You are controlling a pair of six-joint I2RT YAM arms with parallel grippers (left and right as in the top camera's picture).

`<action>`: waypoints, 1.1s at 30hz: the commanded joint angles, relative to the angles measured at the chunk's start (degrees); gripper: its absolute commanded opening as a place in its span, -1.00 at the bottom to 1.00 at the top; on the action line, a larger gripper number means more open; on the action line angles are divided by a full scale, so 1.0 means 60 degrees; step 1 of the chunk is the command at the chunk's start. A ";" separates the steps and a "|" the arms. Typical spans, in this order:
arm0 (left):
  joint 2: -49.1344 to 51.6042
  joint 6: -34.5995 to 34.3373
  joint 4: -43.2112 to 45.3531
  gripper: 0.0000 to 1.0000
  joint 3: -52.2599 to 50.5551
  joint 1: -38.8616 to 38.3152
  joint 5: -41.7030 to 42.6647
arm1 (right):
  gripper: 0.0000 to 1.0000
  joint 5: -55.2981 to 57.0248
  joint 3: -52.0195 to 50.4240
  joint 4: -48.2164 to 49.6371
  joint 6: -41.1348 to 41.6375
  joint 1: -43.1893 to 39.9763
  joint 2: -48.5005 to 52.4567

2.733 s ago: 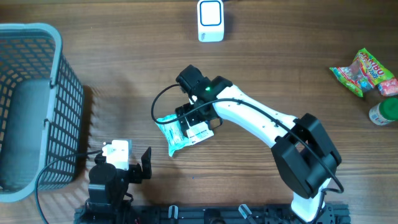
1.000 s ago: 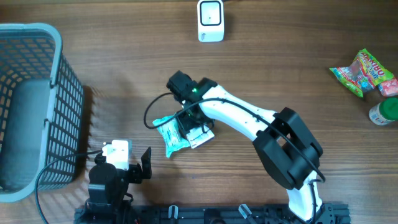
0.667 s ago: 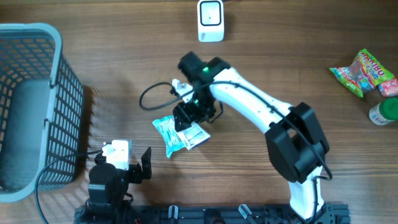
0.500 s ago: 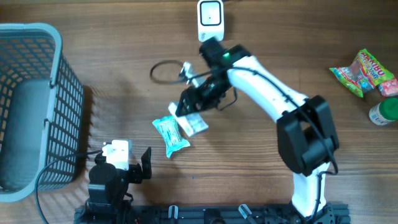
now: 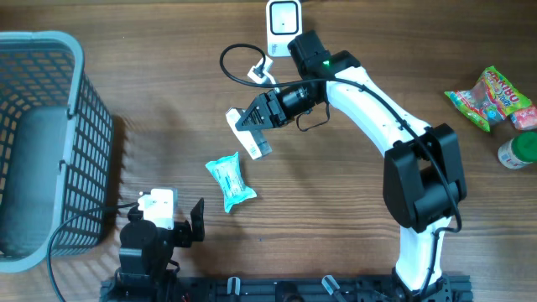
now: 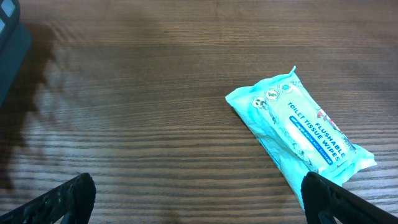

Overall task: Scan the item barcode
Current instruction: 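Lift the white packet and carry it to the scanner, then hold the white packet under the scanner, adjusting its height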

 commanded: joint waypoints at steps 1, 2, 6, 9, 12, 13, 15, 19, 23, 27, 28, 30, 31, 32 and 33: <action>-0.0025 -0.0055 0.0025 1.00 -0.0036 0.0069 -0.0022 | 0.23 0.0794 0.0131 -0.0015 0.0211 0.0047 0.0142; -0.0025 -0.0055 0.0025 1.00 -0.0036 0.0069 -0.0022 | 0.23 0.1399 0.0131 -0.0044 0.0372 0.0047 0.0142; -0.0025 -0.0055 0.0025 1.00 -0.0036 0.0069 -0.0022 | 0.22 0.2776 0.0142 -0.0193 0.0470 0.0036 0.0098; -0.0025 -0.0055 0.0025 1.00 -0.0036 0.0069 -0.0022 | 0.22 0.3399 0.0200 -0.0109 0.0466 0.0036 -0.0091; -0.0025 -0.0055 0.0025 1.00 -0.0036 0.0069 -0.0022 | 0.22 0.4860 0.0419 -0.0084 0.0474 0.0040 -0.0353; -0.0025 -0.0055 0.0025 1.00 -0.0036 0.0069 -0.0022 | 0.22 0.5657 0.0561 -0.0087 0.0466 0.0040 -0.0492; -0.0025 -0.0055 0.0025 1.00 -0.0036 0.0069 -0.0022 | 0.23 0.7242 0.0882 -0.0040 0.0437 0.0040 -0.0718; -0.0025 -0.0055 0.0025 1.00 -0.0036 0.0069 -0.0022 | 0.30 1.1759 0.1453 0.1348 0.0149 0.0040 -0.0827; -0.0025 -0.0055 0.0025 1.00 -0.0036 0.0069 -0.0022 | 0.41 1.3366 0.1443 0.3249 -0.1727 0.0040 -0.0790; -0.0025 -0.0055 0.0025 1.00 -0.0036 0.0069 -0.0022 | 0.47 1.4458 0.1443 0.5515 -0.2889 0.0040 -0.0696; -0.0025 -0.0055 0.0025 1.00 -0.0036 0.0069 -0.0022 | 0.50 1.4524 0.1443 0.6043 -0.3191 0.0040 -0.0608; -0.0025 -0.0055 0.0025 1.00 -0.0036 0.0069 -0.0022 | 0.50 1.4670 0.1446 0.6441 -0.3333 0.0040 -0.0404; -0.0025 -0.0055 0.0025 1.00 -0.0036 0.0069 -0.0022 | 0.58 1.4706 0.1446 0.6233 -0.3195 0.0051 -0.0321; -0.0025 -0.0055 0.0025 1.00 -0.0036 0.0069 -0.0022 | 0.68 1.4633 0.1443 0.5941 -0.2969 0.0084 -0.0291; -0.0025 -0.0055 0.0025 1.00 -0.0036 0.0069 -0.0022 | 0.82 1.4477 0.1443 0.5512 -0.2732 0.0157 -0.0284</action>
